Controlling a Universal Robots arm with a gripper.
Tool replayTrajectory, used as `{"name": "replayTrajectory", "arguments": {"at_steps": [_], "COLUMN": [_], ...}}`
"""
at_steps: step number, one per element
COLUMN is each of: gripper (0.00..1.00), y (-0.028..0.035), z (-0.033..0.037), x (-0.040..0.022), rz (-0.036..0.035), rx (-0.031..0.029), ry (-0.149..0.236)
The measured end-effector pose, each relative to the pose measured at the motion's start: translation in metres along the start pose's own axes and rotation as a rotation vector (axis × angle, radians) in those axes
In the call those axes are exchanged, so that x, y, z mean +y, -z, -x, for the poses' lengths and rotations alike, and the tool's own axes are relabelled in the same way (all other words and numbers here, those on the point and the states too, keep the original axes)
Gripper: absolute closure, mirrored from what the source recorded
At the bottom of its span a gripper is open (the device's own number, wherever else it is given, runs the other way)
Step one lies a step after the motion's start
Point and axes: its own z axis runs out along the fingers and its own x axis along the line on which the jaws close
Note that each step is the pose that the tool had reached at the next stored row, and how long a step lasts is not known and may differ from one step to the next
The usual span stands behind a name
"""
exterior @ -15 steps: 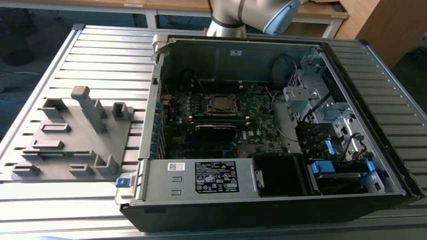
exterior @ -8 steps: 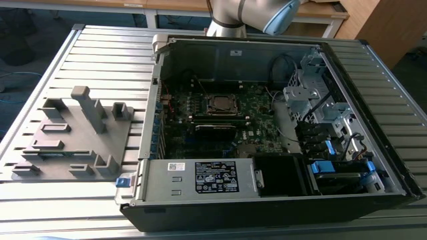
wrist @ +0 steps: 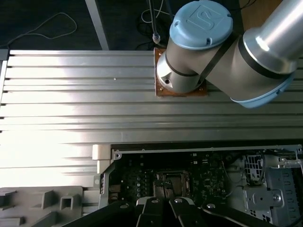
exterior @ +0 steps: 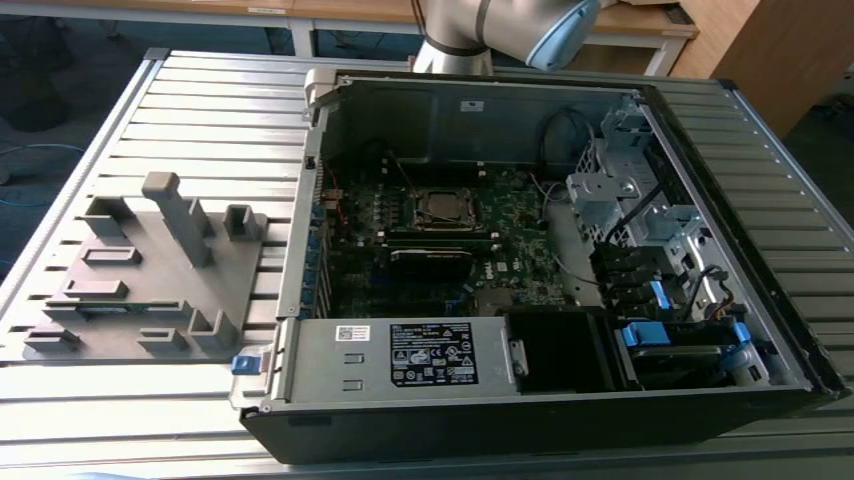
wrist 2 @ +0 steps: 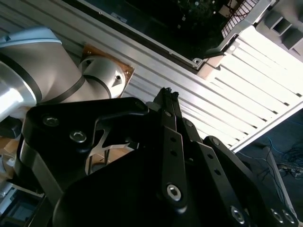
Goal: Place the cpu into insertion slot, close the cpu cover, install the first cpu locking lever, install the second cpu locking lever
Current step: 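Install the first cpu locking lever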
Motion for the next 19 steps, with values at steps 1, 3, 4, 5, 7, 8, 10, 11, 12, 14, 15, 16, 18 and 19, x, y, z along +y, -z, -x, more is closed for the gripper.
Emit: {"name": "replayTrajectory", "arguments": {"at_steps": [1,3,4,5,7,8,10,11,12,14,15,16,18,19], "gripper": [0.89,0.89,0.89,0.89,0.89,0.89,0.89,0.89,0.89,0.89,0.89,0.89,0.89,0.89], "y": [-0.0017,-0.0052,-0.0071,-0.024,-0.0241,-0.0241,-0.0242,-0.0242,-0.0242,-0.0242,-0.0243,-0.0243,-0.0243,-0.0244], "z": [-0.0002,-0.0004,-0.0005,-0.0014,-0.0014,-0.0014,-0.0014,-0.0014,-0.0014,-0.0014,-0.0014,-0.0014,-0.0014,-0.0014], "x": [-0.0005,-0.0014,-0.0019,-0.0062,-0.0063,-0.0063,-0.0063,-0.0063,-0.0063,-0.0063,-0.0063,-0.0063,-0.0063,-0.0063], "rz": [0.0,0.0,-0.0002,-0.0029,-0.0028,-0.0029,-0.0029,-0.0029,-0.0029,-0.0029,-0.0028,-0.0028,-0.0028,-0.0028], "rx": [0.0,0.0,-0.0001,-0.0002,-0.0002,-0.0003,-0.0002,-0.0002,-0.0002,-0.0002,-0.0002,-0.0002,-0.0002,-0.0003], "ry": [0.0,0.0,0.0,0.0,0.0,0.0,0.0,0.0,0.0,0.0,0.0,0.0,0.0,0.0]}}
